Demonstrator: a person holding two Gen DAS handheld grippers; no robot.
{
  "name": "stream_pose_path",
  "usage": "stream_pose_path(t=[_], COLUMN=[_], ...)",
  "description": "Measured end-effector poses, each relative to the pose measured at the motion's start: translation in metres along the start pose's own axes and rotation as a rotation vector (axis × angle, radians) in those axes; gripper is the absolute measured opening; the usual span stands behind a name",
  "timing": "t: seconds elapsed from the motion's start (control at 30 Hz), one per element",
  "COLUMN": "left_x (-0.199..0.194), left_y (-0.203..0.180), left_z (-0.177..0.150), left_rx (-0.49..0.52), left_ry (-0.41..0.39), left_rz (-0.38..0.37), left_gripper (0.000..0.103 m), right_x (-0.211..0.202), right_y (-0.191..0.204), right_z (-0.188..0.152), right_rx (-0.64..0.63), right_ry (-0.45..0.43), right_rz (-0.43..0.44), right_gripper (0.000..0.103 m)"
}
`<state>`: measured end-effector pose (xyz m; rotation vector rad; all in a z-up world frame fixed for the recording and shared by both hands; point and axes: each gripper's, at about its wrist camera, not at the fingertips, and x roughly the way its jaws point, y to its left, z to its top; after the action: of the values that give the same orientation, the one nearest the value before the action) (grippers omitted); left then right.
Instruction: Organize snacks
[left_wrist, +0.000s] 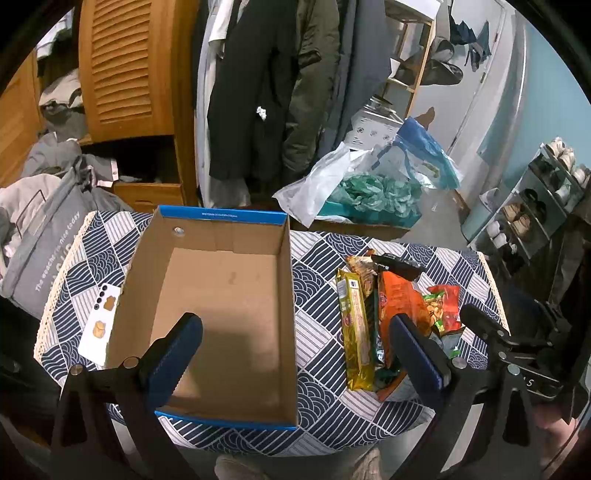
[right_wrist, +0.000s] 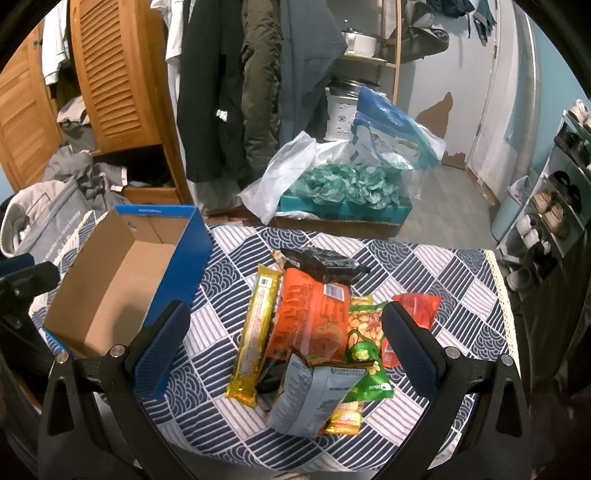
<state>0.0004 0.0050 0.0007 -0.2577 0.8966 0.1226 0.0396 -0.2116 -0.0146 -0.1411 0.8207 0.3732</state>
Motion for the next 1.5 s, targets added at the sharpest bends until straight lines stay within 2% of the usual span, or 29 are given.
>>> stream_pose_path(t=[0.37, 0.87, 1.5], left_x=[-0.0016, 0.0014, -0.0005], left_y=[-0.0007, 0.0039, 0.0073], left_z=[-0.0021, -0.0041, -0.0027], left_rx=[0.018, 0.014, 0.011], left_ry=[-0.031, -0.019, -0.021], left_rz=[0.042, 0.078, 0.082], left_gripper=[0.102, 0.102, 0.102], right_x=[0.0031, 0.0045, 0.0071], right_y=[0.0007, 0.0018, 0.0008], right_z=[-0.0004, -0.0023, -0.0048], right_rx=[0.001, 0.000, -0.003], right_ry=[0.005, 0.018, 0.023], right_rz=[0.000, 0.007, 0.003], right_gripper=[0.102, 0.102, 0.102])
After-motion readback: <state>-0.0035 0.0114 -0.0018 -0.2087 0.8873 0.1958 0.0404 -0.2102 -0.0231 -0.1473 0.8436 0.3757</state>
